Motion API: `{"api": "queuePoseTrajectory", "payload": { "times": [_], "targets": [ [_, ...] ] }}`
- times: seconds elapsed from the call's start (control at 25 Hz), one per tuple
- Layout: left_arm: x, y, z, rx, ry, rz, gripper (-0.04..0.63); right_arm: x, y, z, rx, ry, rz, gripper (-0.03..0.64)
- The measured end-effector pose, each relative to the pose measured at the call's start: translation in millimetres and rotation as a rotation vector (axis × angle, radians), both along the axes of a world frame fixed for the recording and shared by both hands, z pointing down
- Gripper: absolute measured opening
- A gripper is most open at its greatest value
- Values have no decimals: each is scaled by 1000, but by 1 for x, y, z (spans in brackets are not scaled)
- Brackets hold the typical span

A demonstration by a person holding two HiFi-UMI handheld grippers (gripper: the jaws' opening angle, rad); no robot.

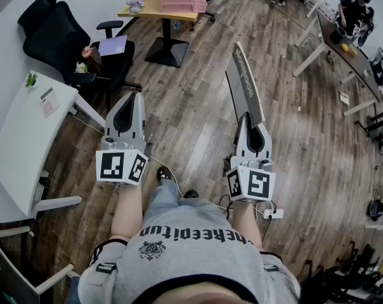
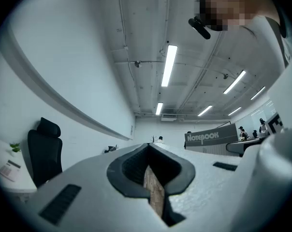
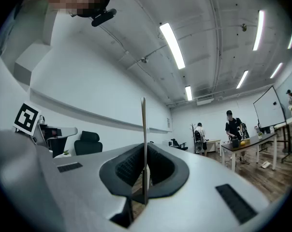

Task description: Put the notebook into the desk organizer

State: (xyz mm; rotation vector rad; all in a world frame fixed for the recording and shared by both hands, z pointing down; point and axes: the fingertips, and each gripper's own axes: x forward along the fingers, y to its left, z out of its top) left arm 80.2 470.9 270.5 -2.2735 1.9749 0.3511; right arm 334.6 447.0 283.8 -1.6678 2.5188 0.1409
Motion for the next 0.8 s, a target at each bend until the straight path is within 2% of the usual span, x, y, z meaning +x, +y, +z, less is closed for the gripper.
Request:
{"api": "queuePoseTrajectory", "payload": {
  "times": [0.44, 0.68, 0.8],
  "targets": [
    [-21, -25, -4, 4, 6, 9, 3, -24, -24, -2, -1, 9, 4, 9],
    [-35, -51, -9, 13, 3, 26, 3, -38, -47, -7, 30, 46, 37, 9],
    [-45, -67, -11, 16, -1, 36, 3, -50, -60, -11, 38, 22, 21, 9]
  ]
}}
